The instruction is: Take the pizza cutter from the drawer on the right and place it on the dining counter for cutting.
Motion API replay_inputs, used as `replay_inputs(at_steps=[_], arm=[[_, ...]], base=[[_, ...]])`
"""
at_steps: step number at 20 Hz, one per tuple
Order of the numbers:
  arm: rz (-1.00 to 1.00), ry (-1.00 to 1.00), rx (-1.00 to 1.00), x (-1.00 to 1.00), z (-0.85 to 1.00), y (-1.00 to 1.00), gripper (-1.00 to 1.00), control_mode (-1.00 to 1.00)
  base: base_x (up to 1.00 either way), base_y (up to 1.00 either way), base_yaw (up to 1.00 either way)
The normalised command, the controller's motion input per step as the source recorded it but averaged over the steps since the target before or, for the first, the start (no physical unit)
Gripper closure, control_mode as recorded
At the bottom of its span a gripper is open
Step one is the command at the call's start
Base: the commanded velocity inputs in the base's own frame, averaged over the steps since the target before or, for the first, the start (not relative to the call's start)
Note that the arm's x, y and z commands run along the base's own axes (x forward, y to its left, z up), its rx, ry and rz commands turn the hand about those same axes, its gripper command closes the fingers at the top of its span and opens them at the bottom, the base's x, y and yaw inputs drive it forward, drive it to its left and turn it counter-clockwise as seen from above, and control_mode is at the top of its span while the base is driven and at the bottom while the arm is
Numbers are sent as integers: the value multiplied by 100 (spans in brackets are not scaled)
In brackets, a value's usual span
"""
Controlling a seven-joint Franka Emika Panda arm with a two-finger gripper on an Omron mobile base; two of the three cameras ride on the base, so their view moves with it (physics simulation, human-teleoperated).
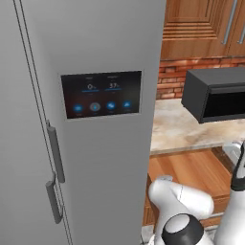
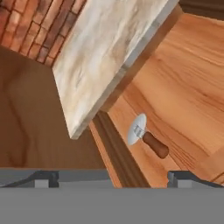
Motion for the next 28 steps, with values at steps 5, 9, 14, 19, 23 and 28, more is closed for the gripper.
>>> replay_inputs(at_steps=[5, 9, 14, 19, 23, 28], arm=[[61, 26, -26, 42, -2, -18, -100, -100], [63, 24, -25, 40, -8, -16, -100, -100], [35, 33, -32, 25, -26, 28, -100, -100], [13, 19, -31, 17, -61, 67, -100, -100], [3, 1, -18, 0, -55, 44, -100, -100], [0, -4, -13, 0, -59, 25, -100, -100]], base=[[0, 0, 0], [0, 0, 0], [0, 0, 0], [0, 0, 0], [0, 0, 0], [0, 0, 0]])
